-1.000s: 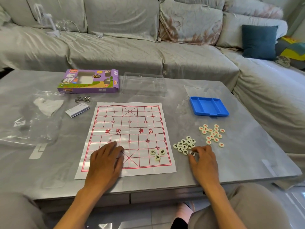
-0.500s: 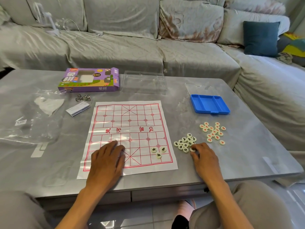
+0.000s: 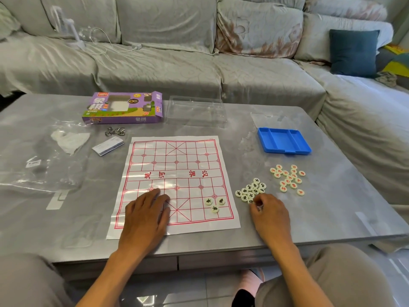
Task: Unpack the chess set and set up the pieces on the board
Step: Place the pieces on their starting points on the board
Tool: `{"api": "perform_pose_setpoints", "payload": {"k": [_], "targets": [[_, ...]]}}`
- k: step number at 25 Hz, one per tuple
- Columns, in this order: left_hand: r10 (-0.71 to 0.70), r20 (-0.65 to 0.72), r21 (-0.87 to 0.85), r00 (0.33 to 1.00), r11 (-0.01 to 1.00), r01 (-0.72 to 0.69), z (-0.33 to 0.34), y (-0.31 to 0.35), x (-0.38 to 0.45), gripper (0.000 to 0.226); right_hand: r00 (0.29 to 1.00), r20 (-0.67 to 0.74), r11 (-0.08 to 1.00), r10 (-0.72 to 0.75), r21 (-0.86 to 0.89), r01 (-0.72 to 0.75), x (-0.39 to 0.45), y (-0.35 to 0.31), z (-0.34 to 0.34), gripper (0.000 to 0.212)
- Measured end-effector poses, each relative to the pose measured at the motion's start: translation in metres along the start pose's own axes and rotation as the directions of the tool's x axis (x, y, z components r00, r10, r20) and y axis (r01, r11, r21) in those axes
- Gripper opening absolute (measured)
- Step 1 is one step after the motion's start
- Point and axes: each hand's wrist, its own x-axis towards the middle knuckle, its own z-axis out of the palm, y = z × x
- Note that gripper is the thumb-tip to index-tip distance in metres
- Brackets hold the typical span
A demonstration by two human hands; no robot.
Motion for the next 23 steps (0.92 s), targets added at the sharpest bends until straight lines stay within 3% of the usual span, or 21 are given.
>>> {"api": "perform_pose_setpoints", "payload": {"k": [6, 9, 11, 17, 20, 23], "targets": [[0.014, 0.0, -0.006, 1.0, 1.0, -0.014, 0.0, 0.0, 0.001, 0.046, 0.994, -0.108, 0.998, 0.03, 0.049, -0.025, 0.002, 0.011, -0.016, 0.019], [0.012, 0.001, -0.009, 1.0, 1.0, -0.012, 0.0, -0.001, 0.001, 0.046, 0.976, 0.179, 0.992, 0.125, -0.017, -0.124, -0.003, 0.031, -0.029, 0.036], [0.009, 0.001, -0.008, 1.0, 1.0, -0.009, 0.0, 0.0, 0.002, 0.047, 0.959, 0.265, 0.995, 0.098, -0.035, -0.092, -0.005, 0.037, -0.03, 0.034], [0.006, 0.006, -0.018, 1.0, 1.0, -0.006, -0.001, 0.002, 0.001, 0.046, 0.994, 0.074, 0.992, 0.076, 0.098, -0.083, -0.013, 0.021, -0.039, 0.02], [-0.003, -0.006, -0.026, 1.0, 1.0, 0.003, -0.002, 0.003, 0.0, 0.045, 0.993, 0.026, 0.949, -0.113, 0.299, 0.1, -0.025, -0.035, -0.025, 0.015], [-0.011, 0.009, -0.026, 1.0, 1.0, 0.011, -0.002, 0.003, 0.0, 0.047, 0.914, 0.175, 0.918, -0.367, 0.229, 0.325, -0.037, -0.098, 0.019, 0.012]]}}
